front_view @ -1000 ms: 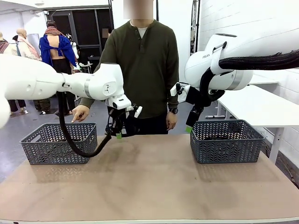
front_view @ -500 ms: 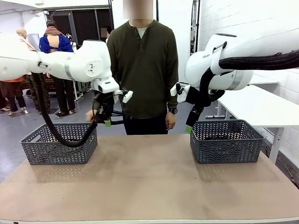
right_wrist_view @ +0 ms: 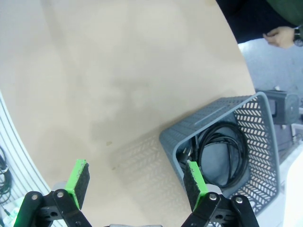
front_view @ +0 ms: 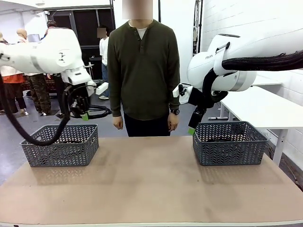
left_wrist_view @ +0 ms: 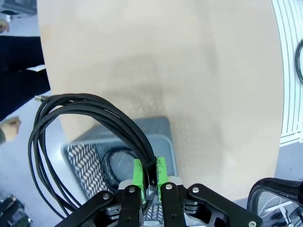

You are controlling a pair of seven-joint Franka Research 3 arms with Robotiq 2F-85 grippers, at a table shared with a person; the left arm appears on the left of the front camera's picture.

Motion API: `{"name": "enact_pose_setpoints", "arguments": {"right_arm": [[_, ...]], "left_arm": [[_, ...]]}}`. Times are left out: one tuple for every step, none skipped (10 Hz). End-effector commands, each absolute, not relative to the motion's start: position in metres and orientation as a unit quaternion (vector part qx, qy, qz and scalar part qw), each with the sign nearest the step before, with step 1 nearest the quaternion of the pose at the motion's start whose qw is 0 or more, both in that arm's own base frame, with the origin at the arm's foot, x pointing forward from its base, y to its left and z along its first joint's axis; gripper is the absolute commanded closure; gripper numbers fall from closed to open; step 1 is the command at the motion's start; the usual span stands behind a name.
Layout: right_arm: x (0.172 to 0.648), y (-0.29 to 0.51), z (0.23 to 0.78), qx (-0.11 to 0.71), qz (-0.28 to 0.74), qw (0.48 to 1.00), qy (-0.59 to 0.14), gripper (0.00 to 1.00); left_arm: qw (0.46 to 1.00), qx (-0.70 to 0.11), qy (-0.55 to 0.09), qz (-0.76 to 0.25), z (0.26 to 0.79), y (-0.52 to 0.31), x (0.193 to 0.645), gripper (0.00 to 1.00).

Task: Organize the cables according to human instructions.
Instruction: Pick up a bundle of cables and place it in the basket indicated by the human.

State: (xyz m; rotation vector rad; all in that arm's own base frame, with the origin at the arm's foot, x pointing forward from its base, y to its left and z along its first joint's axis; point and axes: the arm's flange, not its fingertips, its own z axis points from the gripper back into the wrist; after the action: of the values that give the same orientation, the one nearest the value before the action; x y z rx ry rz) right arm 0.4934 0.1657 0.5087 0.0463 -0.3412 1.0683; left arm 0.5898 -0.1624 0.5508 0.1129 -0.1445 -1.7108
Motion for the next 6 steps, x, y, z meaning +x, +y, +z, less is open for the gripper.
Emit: {"name": "enact_pose_setpoints", "arguments": {"right_arm": [[0.493,0.166,0.509,0.021,0.507,0.847,-0.160,0.00],[0.493,0.166,0.509,0.021,0.507,0.847,-0.160,0.00],[0.493,0.166,0.509,0.021,0.507,0.847,-0.160,0.00],[0.493,0.166,0.509,0.021,0.507,0.847,-0.160,0.00],[0.493,0.166,0.509,0.021,0.507,0.847,-0.160,0.00],[0.493,0.166,0.509,0.021,0.507,0.847,-0.160,0.00]], "left_arm": [[0.652,0.065,-0.077,-0.751,0.542,-0.139,0.583,1.00],[0.651,0.058,-0.081,-0.752,0.541,-0.125,0.584,1.00],[0.656,0.058,-0.083,-0.748,0.540,-0.114,0.584,1.00],[0.668,0.051,-0.083,-0.738,0.539,-0.106,0.587,1.00],[0.678,0.045,-0.082,-0.729,0.538,-0.101,0.590,1.00],[0.671,0.059,-0.067,-0.736,0.541,-0.113,0.595,1.00]]}}
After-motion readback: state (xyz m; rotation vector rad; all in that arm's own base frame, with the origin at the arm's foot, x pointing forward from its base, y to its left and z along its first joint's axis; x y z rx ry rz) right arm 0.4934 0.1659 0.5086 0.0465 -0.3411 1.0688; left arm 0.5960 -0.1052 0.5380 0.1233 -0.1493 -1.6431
